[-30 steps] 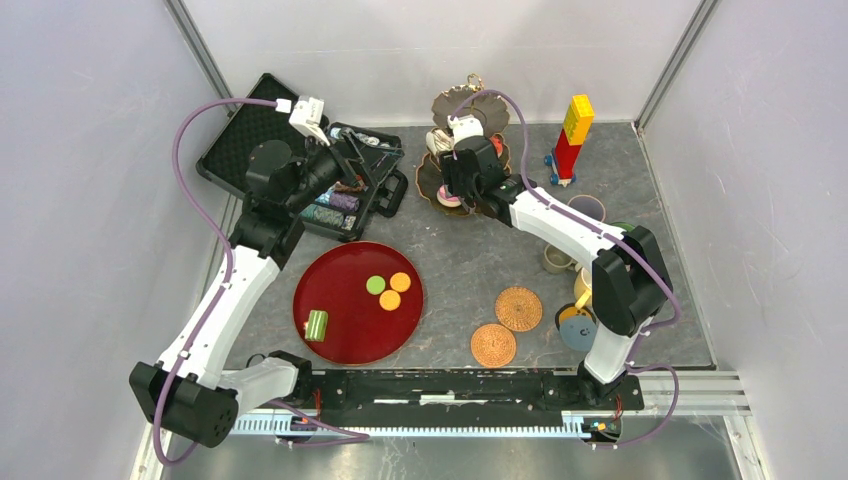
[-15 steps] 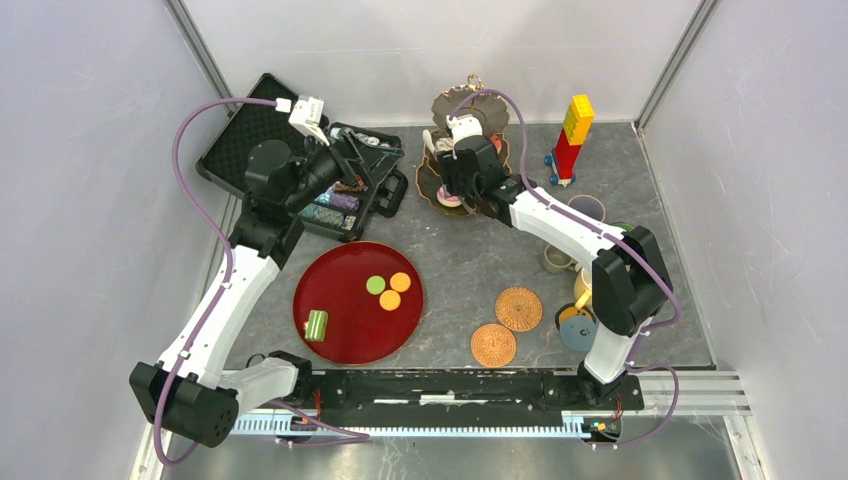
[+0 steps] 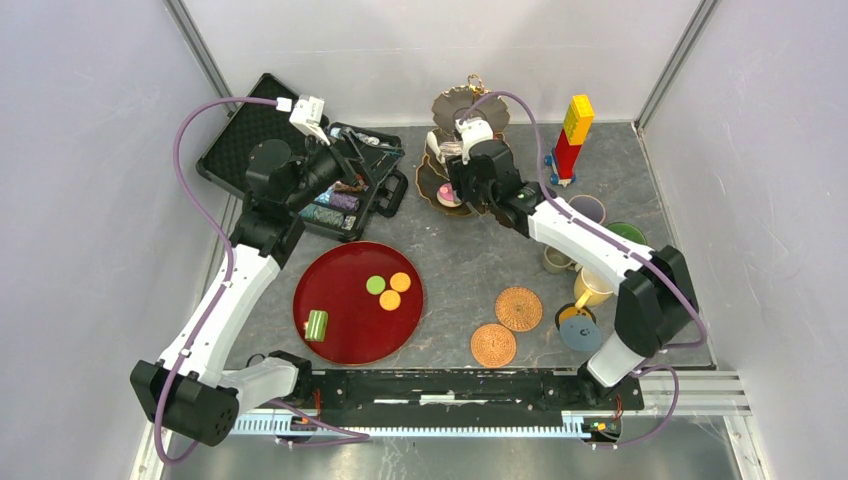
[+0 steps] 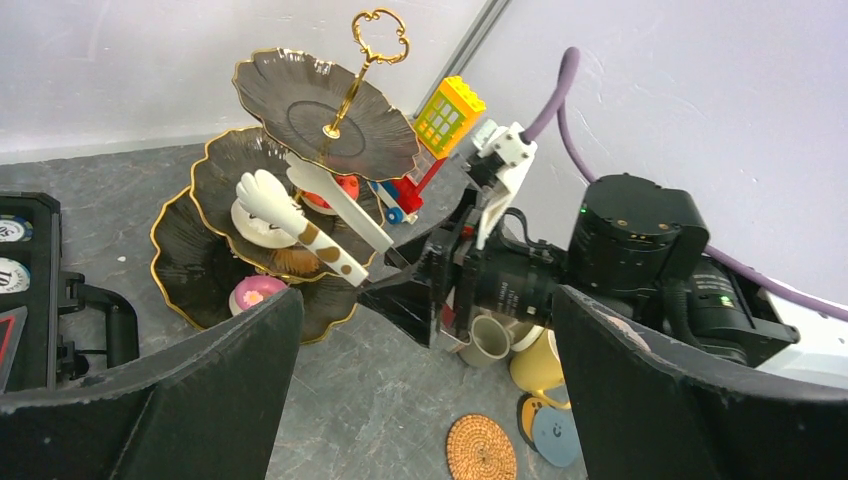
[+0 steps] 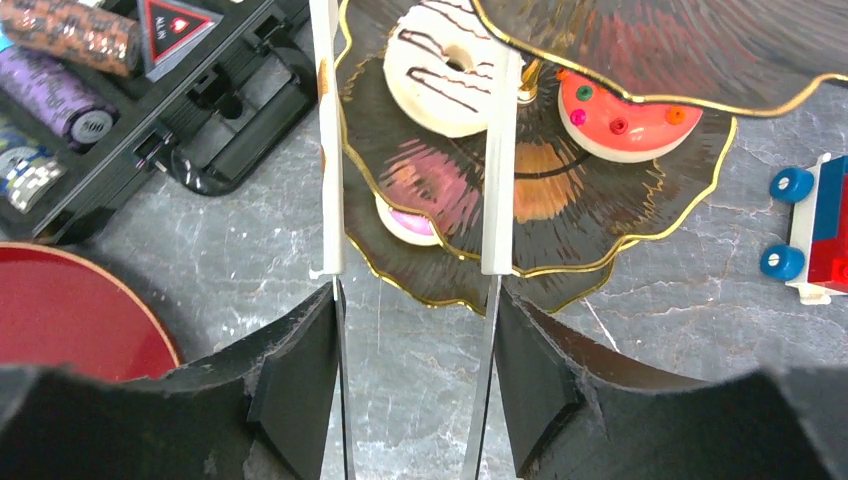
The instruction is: Serve the afternoon tea
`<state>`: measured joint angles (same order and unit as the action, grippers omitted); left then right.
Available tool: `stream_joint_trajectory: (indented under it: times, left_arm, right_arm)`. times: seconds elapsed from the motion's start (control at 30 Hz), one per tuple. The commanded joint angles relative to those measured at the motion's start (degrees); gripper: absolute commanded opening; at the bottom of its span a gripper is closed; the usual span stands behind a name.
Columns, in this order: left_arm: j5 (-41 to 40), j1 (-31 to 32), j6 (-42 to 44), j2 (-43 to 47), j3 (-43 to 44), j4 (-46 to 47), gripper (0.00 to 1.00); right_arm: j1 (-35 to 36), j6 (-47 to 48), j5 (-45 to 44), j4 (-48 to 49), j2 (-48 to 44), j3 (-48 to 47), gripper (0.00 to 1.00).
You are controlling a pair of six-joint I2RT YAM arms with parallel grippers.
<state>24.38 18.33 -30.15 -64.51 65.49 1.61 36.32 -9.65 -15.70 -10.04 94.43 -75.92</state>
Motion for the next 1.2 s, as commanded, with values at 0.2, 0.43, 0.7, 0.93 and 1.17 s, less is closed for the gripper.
stream_joint_trajectory:
  times: [0.2,0.43,0.7,0.93,1.17]
  left_arm:
    - [1.5,-0.31,-2.86,0.17,0.69,2.52,1.0]
    - [1.46,-0.36,-2.8,-0.48,0.6,2.47,1.0]
    - [1.37,-0.31,-2.65,-0.39,0.6,2.52,1.0]
    - [1.29,-0.32,-2.47,-0.33,0.6,2.47,1.0]
    - [1.21,-0.33,-2.41,-1.03,0.51,2.44,1.0]
  right_arm:
    - [0.22,7.9,15.41,-1.73,-13.43,8.53,0.61]
    - [6.19,14.92,21.24,-4.15,-17.18,12.63,0.61]
    - [21.76,13.78,25.33,2.22,-9.36,12.91,0.62]
    - [28.52,4.11,25.77,9.52,-1.37,13.11,0.61]
    - [34.9,-0.79,20.56,11.2,3.33,13.04,0.61]
